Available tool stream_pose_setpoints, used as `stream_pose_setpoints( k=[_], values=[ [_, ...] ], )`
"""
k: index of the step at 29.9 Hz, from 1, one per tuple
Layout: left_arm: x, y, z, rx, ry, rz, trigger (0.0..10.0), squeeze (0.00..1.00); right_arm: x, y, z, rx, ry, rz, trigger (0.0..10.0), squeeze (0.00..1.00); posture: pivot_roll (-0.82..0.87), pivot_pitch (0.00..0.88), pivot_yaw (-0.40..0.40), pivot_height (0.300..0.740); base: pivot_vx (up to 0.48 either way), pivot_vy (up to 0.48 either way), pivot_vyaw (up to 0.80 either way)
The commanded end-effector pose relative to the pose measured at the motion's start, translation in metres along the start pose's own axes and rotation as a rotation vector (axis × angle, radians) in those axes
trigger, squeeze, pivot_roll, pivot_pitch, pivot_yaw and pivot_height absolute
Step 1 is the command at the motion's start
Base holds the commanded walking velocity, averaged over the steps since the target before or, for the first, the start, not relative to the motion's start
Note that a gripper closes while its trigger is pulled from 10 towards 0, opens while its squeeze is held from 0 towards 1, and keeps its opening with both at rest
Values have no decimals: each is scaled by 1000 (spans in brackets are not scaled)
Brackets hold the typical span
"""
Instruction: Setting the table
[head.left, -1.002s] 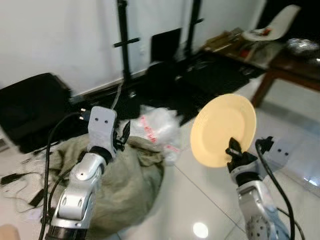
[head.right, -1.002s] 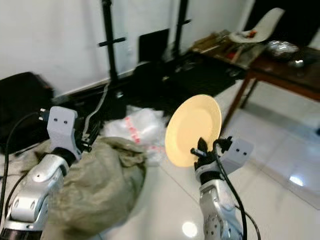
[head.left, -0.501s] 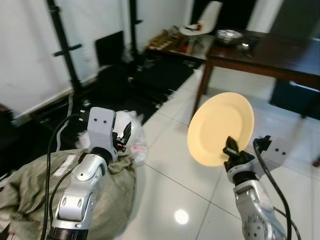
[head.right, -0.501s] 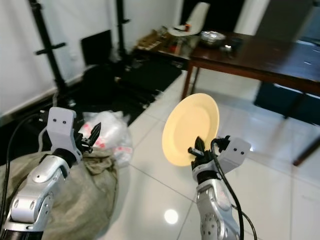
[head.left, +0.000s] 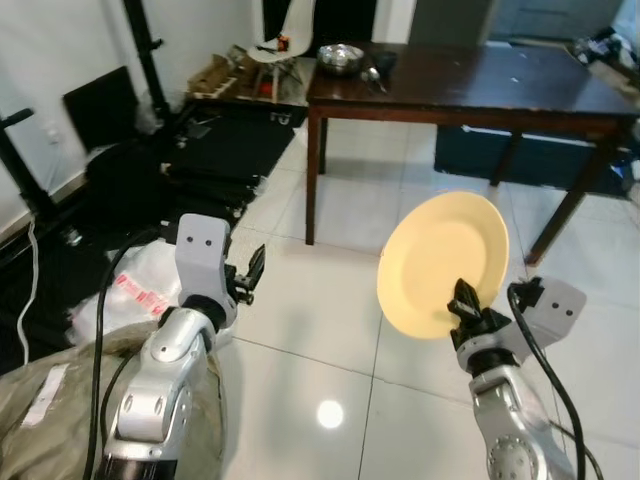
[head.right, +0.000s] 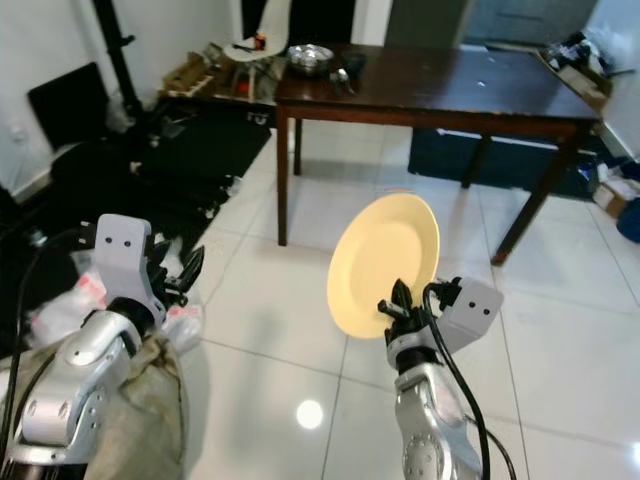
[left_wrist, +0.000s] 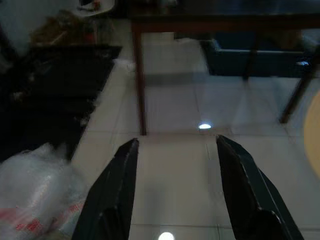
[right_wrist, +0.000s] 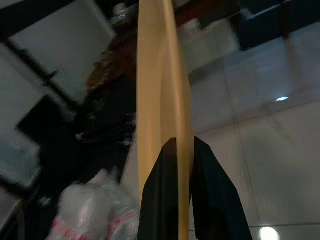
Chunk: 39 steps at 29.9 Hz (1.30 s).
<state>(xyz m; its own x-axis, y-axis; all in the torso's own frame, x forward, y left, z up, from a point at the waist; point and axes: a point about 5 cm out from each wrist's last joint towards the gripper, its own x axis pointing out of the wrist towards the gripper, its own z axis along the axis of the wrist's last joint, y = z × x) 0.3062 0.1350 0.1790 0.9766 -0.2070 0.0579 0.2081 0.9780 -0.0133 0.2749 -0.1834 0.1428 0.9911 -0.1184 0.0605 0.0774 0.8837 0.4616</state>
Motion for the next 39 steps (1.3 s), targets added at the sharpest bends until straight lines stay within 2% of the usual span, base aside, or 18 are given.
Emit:
stream_pose_setpoints(
  k=[1,15,19,23,28,39],
  values=[
    [-2,3,0,5,2,8,10000,0,0,4,2,10,-11,14,10000,0,-61,0,79,740,0,0,-781],
    [-1,2,2,9,-5,4,10000,0,1,4,2,8,-13,11,10000,0,-62,0,78,740,0,0,-781],
    [0,3,3,36,-28,15,10000,0,2,5,2,-14,-14,18,10000,0,-63,0,75,740,94,0,-755],
    [3,0,5,73,-53,22,10000,0,2,10,1,-49,-13,48,10000,0,-67,0,75,740,476,0,0],
    [5,-6,7,71,-65,7,10000,0,3,15,3,-54,-20,74,10000,0,-73,0,73,740,472,0,0],
    [6,-11,6,66,-74,-5,10000,0,3,17,6,-63,-34,90,10000,0,-77,0,73,740,473,0,0]
  ],
)
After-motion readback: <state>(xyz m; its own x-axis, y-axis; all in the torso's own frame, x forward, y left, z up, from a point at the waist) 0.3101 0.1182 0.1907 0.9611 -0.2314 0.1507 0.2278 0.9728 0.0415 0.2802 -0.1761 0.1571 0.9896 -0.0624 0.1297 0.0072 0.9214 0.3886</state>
